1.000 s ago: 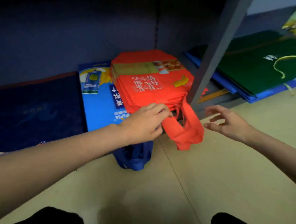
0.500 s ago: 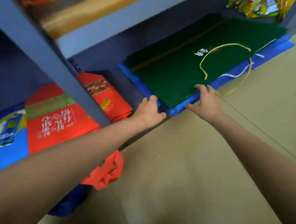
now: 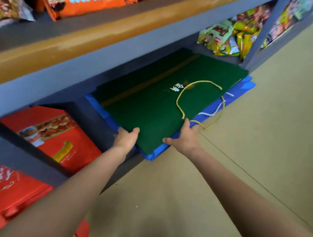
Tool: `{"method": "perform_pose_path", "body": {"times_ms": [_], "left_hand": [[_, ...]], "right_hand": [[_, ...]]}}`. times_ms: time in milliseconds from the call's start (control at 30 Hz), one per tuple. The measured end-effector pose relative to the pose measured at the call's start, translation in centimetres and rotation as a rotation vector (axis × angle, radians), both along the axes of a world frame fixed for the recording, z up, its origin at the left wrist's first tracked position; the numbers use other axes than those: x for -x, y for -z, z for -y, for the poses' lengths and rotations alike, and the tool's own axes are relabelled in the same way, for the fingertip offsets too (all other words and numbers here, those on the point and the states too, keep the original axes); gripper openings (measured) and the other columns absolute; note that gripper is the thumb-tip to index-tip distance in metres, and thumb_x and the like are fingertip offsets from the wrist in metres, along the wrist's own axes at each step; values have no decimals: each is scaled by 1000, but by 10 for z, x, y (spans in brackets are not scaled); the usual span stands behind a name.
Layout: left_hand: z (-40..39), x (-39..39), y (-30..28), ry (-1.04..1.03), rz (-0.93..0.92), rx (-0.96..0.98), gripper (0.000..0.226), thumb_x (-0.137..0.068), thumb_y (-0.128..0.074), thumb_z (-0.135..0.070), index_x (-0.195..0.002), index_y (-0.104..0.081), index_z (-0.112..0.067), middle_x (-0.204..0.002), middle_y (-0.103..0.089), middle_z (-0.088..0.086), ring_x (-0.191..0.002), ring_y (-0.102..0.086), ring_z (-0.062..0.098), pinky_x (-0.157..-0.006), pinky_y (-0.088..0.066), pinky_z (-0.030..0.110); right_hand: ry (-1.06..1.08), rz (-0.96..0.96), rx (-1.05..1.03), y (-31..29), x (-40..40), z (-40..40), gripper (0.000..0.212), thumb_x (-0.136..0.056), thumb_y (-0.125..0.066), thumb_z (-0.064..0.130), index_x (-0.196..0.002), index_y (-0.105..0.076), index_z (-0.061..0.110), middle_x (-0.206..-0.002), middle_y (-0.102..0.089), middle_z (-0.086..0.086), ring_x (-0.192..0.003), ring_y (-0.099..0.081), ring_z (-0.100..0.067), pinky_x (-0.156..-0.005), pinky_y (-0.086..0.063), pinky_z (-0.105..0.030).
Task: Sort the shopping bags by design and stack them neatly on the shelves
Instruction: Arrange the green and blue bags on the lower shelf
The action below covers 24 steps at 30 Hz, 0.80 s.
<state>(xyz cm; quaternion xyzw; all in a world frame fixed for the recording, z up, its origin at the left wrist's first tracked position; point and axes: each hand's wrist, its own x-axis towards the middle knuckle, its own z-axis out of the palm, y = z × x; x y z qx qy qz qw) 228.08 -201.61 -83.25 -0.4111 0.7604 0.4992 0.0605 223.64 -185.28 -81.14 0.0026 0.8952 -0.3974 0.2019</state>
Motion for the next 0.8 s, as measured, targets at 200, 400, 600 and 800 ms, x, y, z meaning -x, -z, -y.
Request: {"method": "perform_pose_path", "body": {"times_ms": [200,400,600,800], "left_hand": [[-4,22,5,11,-66,-64,91,-90,-50,-52,-150,1,-6,-156,-9,19,-141,-21,33,-112,-21,37],[-34,80,0,186,-192,-246,90,-90,-52,-48,-150,5,-12,-155,-19,8,-141,-24,25,-112,-20,34],[-42,127,6,60,-249,-445,90,-77,-61,-58,-147,-25,-16,-148,-35,2,-133,-37,21,-108,-29,34],[-47,130,15,89,-332,-491,127,-42,-64,-78,-149,-21,-26,-152,-29,-2,-139,-29,17,-115,-22,39]], "right_hand": [[0,-66,-67,-9,28,-13,67,-76,-77,23,-127,-37,2,-138,-29,-20,-96,-40,-26,-85,-30,-19],[125,-11,206,-6,64,-42,74,-71,-80,21,-132,-40,11,-129,-51,1,-121,-48,-18,-98,-39,-26],[58,19,6,14,72,-36,108,-62,-84,41,-145,-17,22,-150,-11,-15,-142,-11,-25,-107,-31,-33],[87,-163,2,18,74,-34,122,-65,-84,36,-150,2,18,-154,9,-21,-145,-3,-24,-111,-18,-30]]}}
